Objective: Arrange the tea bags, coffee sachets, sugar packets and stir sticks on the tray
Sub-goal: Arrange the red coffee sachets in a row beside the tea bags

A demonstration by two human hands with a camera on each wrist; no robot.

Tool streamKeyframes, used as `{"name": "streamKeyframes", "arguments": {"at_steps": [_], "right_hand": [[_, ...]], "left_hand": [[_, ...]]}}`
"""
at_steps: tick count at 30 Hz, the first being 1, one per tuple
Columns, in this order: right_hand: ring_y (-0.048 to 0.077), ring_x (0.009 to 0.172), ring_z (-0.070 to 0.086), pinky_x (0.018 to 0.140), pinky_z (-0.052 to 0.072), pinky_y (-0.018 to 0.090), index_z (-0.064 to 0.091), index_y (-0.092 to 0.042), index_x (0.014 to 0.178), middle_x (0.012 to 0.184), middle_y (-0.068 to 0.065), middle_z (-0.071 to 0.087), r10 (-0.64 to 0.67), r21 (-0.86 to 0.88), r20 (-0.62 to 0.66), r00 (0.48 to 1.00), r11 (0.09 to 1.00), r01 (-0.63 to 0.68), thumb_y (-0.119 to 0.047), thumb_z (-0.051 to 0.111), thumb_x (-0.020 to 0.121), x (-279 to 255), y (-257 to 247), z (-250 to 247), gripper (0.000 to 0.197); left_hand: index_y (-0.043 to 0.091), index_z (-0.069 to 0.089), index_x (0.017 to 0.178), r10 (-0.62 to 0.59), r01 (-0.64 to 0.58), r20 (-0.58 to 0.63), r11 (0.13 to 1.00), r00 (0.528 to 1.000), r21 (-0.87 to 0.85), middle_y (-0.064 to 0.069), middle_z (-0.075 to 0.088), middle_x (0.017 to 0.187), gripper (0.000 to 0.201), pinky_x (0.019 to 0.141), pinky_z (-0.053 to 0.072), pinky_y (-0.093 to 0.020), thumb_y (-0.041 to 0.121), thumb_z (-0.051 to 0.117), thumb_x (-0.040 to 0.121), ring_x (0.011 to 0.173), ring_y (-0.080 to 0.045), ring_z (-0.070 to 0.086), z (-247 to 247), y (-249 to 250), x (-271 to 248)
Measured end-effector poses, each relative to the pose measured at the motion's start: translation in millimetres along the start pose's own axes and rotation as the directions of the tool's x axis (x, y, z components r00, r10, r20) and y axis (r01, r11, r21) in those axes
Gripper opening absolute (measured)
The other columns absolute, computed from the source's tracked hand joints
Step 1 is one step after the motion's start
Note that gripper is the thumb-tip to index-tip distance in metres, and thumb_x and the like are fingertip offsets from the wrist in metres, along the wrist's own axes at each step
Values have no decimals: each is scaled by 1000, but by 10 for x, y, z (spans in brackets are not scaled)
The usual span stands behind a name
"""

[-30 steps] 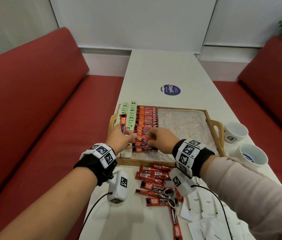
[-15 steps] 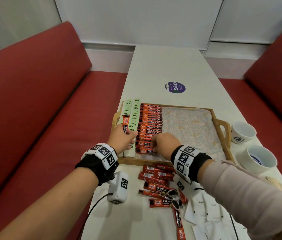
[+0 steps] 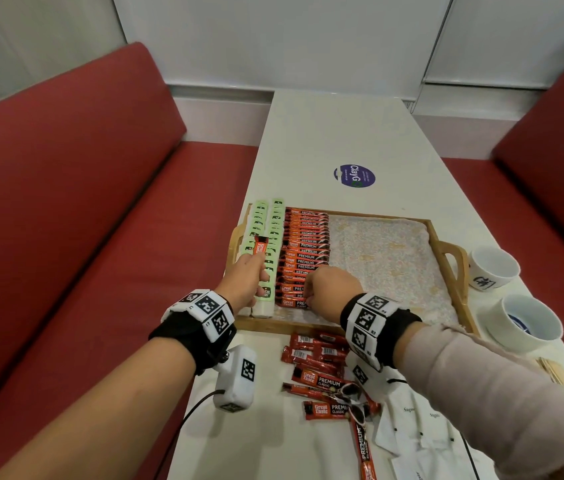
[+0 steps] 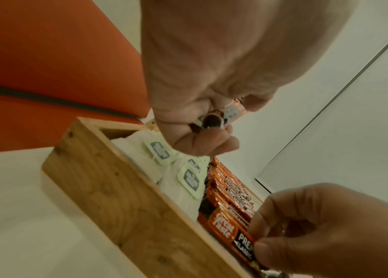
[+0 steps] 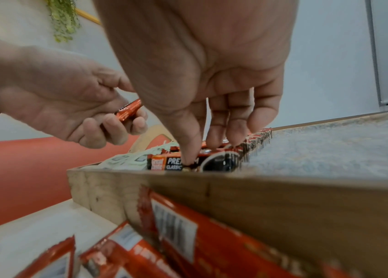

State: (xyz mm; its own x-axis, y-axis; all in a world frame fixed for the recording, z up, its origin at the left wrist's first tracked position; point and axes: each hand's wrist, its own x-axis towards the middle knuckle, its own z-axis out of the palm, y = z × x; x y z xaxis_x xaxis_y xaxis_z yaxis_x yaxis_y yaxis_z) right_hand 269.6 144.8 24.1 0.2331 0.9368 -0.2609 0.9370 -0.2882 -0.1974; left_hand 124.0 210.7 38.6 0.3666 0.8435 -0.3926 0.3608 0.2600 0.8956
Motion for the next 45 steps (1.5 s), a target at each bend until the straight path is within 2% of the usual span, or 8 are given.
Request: {"name": "streamKeyframes", "arguments": {"at_steps": [7, 12, 18, 23, 30, 36, 40, 45], "right_hand": [[19, 80, 55, 70, 47, 30, 51, -22, 82, 93, 0, 59, -34, 26, -12, 999, 999, 34, -13, 54, 84, -34, -13, -39, 10], [18, 82, 55, 69, 45, 30, 50, -22, 86, 93, -1, 58, -53, 74, -74, 996, 996, 58, -25, 58, 84, -91, -14, -64, 10], [12, 83, 56, 70, 42, 25, 56, -23, 99, 91, -7, 58, -69, 396, -87, 994, 913, 98, -33, 69, 82, -198, -67, -118, 24], [14, 82, 55, 73, 42, 26, 60, -15, 104, 87, -3, 59, -17, 501, -162, 987, 860, 98, -19, 61, 90, -250, -83, -159, 15], [18, 88, 60, 80, 49, 29, 64, -15, 96, 100, 4, 66, 0, 457, -112, 994, 888, 52, -11, 62, 89, -283, 127, -150, 8], [21, 91, 62, 84, 50, 31, 66, -7, 94, 97, 6, 67, 27, 421, -39, 999, 907, -8, -3, 63, 86, -296, 238, -120, 10], [13, 75, 59, 71, 46, 19, 63, -9, 87, 85, 2, 62, 34, 423, -4, 999, 906, -29, 5, 55, 87, -299, 225, -93, 17], [21, 92, 63, 85, 48, 28, 64, -14, 86, 97, 6, 68, 25, 318, 26, 999, 948, -32, 3, 62, 81, -265, 199, -81, 17]], "left_hand": [[12, 46, 100, -19, 20, 23, 999, 1000, -35, -2, 50, 86, 18, 53, 38, -25, 15, 28, 98, 62, -14, 50, -18, -11, -26], [7, 50, 120, 70, -72, 34, 994, 997, 79, -11, 58, 104, 23, 73, 48, -34, 14, 39, 101, 84, -18, 57, -36, -58, -10], [13, 55, 120, 225, -228, 40, 954, 974, 195, -2, 61, 107, 24, 81, 41, -28, 16, 51, 97, 97, -15, 56, -1, -91, -65], [9, 60, 117, 240, -251, 77, 944, 968, 213, -7, 68, 109, 27, 91, 49, -38, 16, 60, 92, 103, -21, 63, 77, -95, -86], [17, 60, 111, 224, -243, 124, 954, 967, 174, -1, 67, 104, 27, 79, 50, -26, 16, 69, 86, 94, -14, 63, 97, -143, -82], [28, 63, 80, 276, -292, 104, 836, 955, 464, 8, 64, 76, 14, 72, 48, -23, 16, 70, 83, 74, -8, 60, 82, -154, -39], [25, 64, 78, 226, -268, 142, 806, 964, 529, 3, 68, 80, 23, 80, 53, -25, 5, 75, 76, 80, -12, 65, 119, -157, 0], [20, 66, 79, 207, -263, 162, 746, 965, 612, 1, 69, 82, 23, 66, 51, -14, -1, 74, 75, 77, -9, 66, 159, -150, 36]]}}
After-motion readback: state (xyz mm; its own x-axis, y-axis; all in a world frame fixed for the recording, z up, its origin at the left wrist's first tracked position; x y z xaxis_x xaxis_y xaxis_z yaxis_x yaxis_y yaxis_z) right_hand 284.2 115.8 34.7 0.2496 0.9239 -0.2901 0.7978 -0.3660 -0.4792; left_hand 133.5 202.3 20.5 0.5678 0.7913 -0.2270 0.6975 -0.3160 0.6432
